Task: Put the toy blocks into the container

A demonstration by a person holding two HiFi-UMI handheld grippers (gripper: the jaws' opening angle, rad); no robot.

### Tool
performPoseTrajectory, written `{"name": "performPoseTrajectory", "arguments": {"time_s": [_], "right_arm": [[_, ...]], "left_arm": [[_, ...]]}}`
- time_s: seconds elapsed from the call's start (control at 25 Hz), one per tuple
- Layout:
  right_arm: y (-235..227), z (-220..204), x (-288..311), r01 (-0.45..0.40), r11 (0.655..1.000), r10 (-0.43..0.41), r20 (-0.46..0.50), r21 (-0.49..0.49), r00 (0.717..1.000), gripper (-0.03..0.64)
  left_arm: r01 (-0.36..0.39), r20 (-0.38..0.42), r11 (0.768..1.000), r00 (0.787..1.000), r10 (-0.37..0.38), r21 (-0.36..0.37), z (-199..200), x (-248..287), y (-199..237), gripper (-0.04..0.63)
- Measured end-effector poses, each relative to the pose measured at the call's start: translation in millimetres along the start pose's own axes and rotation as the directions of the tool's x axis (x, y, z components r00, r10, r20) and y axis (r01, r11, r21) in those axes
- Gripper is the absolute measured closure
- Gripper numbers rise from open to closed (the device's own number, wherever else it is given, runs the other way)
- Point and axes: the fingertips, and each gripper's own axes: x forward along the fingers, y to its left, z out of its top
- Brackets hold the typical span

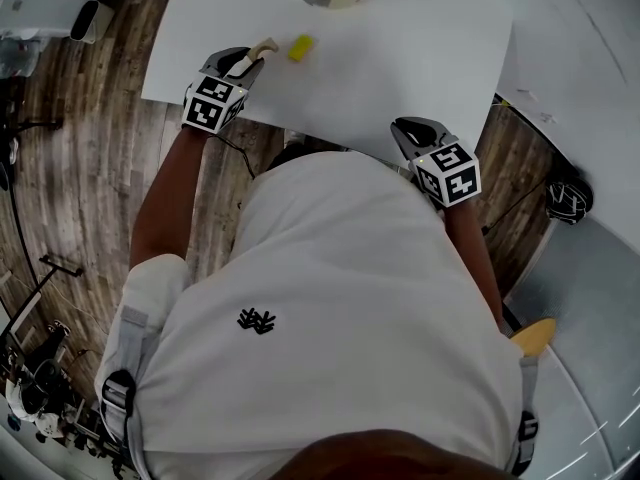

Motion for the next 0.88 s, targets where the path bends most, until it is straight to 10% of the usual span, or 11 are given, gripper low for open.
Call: {"name": "performPoseTrajectory", "arguments": {"time_s": [0.88], "right_arm": [[-11.5,-23.5,-25.1,0.057,0.99,-0.069,0.092,0.127,0.993,0.583]], "left_arm": [[0.03,0.161,0.993,0.986,-0.049,0.115,221.2,-4.4,17.7,0.459]]}}
